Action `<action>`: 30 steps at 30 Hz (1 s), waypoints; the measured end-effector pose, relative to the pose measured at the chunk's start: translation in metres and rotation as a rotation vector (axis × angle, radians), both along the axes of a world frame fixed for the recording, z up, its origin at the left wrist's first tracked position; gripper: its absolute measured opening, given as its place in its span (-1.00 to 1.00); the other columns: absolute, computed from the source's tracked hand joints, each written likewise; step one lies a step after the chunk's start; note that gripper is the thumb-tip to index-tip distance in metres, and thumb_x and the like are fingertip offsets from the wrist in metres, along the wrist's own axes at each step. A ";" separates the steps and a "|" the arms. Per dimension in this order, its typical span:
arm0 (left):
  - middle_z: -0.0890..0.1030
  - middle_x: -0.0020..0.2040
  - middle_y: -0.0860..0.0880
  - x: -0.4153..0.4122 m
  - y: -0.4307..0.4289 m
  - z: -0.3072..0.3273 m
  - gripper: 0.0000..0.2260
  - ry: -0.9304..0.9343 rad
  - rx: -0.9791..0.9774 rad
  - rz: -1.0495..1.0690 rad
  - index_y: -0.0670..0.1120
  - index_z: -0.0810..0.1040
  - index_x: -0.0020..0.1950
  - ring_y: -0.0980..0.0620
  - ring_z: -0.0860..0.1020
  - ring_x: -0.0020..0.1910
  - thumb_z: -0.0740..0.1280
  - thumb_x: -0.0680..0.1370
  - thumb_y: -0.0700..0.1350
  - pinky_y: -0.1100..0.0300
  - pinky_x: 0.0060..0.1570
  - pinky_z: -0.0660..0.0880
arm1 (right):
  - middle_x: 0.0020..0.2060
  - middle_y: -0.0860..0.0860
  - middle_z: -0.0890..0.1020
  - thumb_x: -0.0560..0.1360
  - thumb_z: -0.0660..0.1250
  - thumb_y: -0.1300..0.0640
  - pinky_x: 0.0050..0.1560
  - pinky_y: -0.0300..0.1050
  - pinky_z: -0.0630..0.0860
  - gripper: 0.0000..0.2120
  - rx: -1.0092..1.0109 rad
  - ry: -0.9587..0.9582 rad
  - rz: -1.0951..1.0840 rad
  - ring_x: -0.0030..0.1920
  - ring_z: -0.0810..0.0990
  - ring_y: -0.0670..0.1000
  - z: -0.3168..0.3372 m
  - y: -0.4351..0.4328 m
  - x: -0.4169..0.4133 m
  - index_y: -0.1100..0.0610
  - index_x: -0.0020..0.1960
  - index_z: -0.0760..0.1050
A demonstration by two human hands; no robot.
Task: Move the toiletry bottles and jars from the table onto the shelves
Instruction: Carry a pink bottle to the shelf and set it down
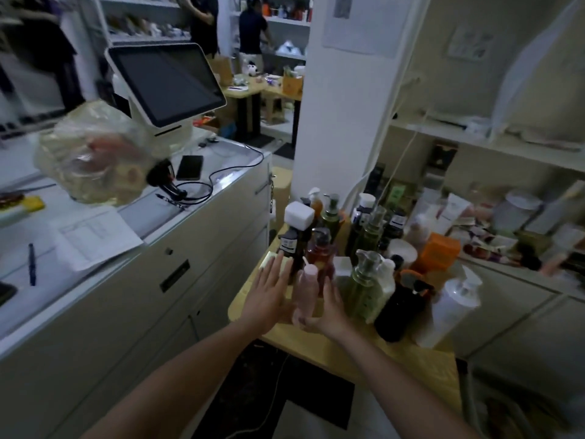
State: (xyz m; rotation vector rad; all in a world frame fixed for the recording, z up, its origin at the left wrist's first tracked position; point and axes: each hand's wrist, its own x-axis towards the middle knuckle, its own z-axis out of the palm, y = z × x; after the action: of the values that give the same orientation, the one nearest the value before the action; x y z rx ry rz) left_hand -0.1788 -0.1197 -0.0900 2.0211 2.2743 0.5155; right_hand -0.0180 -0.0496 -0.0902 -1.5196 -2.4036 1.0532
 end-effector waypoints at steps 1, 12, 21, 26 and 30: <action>-0.38 0.50 0.03 0.000 0.006 0.002 -0.17 0.014 -0.023 0.005 0.04 -0.33 0.52 0.03 -0.39 0.48 0.26 0.54 0.14 0.01 0.52 -0.18 | 0.52 0.02 -0.27 0.31 0.45 -0.21 0.49 0.11 0.09 0.15 -0.016 0.003 -0.018 0.53 -0.13 0.08 -0.002 0.007 -0.007 0.01 0.52 -0.33; -0.19 0.56 0.03 -0.001 0.029 -0.006 -0.26 0.195 -0.106 0.065 0.02 -0.10 0.56 0.02 -0.33 0.49 0.07 0.49 0.27 0.07 0.39 -0.46 | 0.03 -0.11 0.51 0.32 0.37 -0.18 0.01 0.04 0.55 -0.44 -0.156 0.155 -0.134 -0.04 0.53 -0.04 -0.037 0.044 -0.041 -0.19 0.25 0.24; 0.09 0.54 -0.14 -0.002 0.027 -0.001 -0.23 0.234 -0.173 0.041 -0.03 0.13 0.54 -0.14 -0.14 0.52 0.10 0.43 0.36 -0.04 0.45 -0.27 | -0.04 -0.12 0.49 0.30 0.51 0.17 0.05 -0.15 0.43 -0.55 -0.165 0.242 -0.180 0.04 0.48 -0.05 -0.019 0.041 -0.027 -0.04 0.09 0.41; 0.07 0.53 -0.20 -0.001 0.013 0.004 -0.14 0.288 -0.007 -0.103 -0.09 0.12 0.54 -0.13 -0.08 0.53 0.25 0.36 0.31 -0.07 0.50 -0.12 | -0.02 -0.07 0.56 0.23 0.53 0.31 0.02 -0.14 0.49 -0.43 -0.190 0.396 -0.229 0.08 0.54 0.00 0.007 0.033 0.012 -0.02 0.15 0.44; -0.11 0.54 -0.08 0.027 0.009 0.013 -0.06 -0.014 -0.052 -0.203 0.10 -0.29 0.52 -0.04 -0.07 0.52 0.36 0.44 0.18 0.03 0.50 0.07 | 0.00 -0.08 0.55 0.21 0.54 0.38 -0.04 -0.22 0.53 -0.38 -0.174 0.548 -0.244 0.07 0.53 0.00 0.041 0.013 0.058 -0.01 0.14 0.43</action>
State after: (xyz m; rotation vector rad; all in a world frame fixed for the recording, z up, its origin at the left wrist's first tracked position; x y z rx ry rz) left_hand -0.1516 -0.1102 -0.0772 2.1825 2.0207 0.4491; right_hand 0.0402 -0.0368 -0.0493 -1.3031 -1.7539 1.4218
